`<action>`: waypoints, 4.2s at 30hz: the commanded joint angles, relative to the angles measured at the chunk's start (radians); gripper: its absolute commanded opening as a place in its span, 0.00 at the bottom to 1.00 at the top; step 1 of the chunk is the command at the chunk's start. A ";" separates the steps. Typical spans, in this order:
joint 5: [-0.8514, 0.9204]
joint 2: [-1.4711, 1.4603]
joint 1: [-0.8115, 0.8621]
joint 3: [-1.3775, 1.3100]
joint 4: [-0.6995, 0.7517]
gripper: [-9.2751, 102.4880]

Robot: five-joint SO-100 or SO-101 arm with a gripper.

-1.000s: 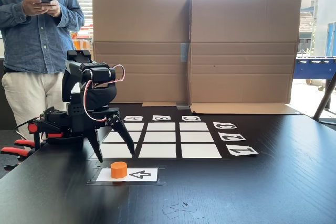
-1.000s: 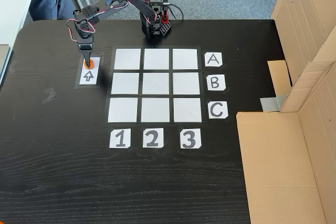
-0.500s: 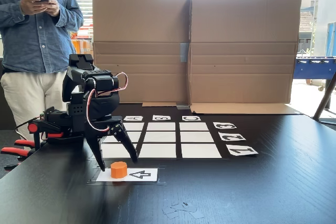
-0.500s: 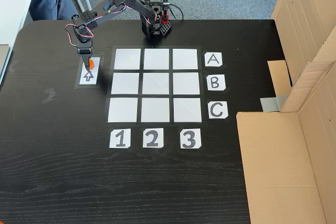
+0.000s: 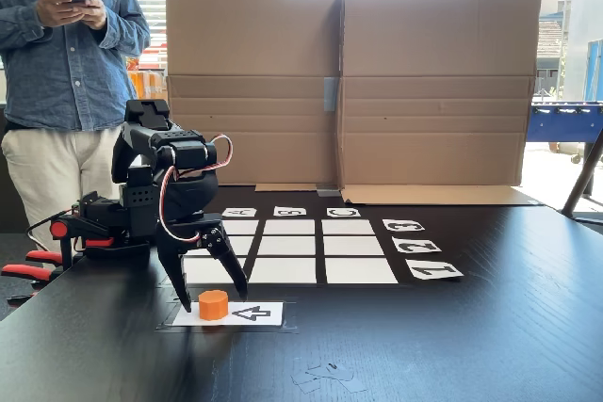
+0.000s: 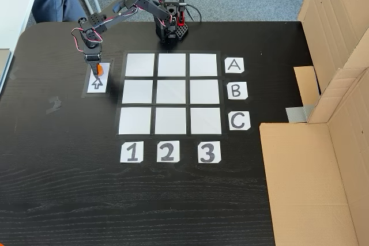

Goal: Pick up the round, orange token and place it in the grid on square A1.

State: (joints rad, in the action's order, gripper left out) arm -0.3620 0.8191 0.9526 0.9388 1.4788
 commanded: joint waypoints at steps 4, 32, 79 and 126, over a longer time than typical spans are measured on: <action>-0.003 -0.002 -0.011 -0.043 -0.012 0.29; 0.006 0.104 -0.014 -0.080 0.026 0.16; 0.192 1.513 -0.057 1.198 0.051 0.15; 0.201 0.992 -0.232 1.318 -0.341 0.17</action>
State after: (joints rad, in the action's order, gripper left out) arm -0.1641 1.8132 0.7332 2.3040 1.1490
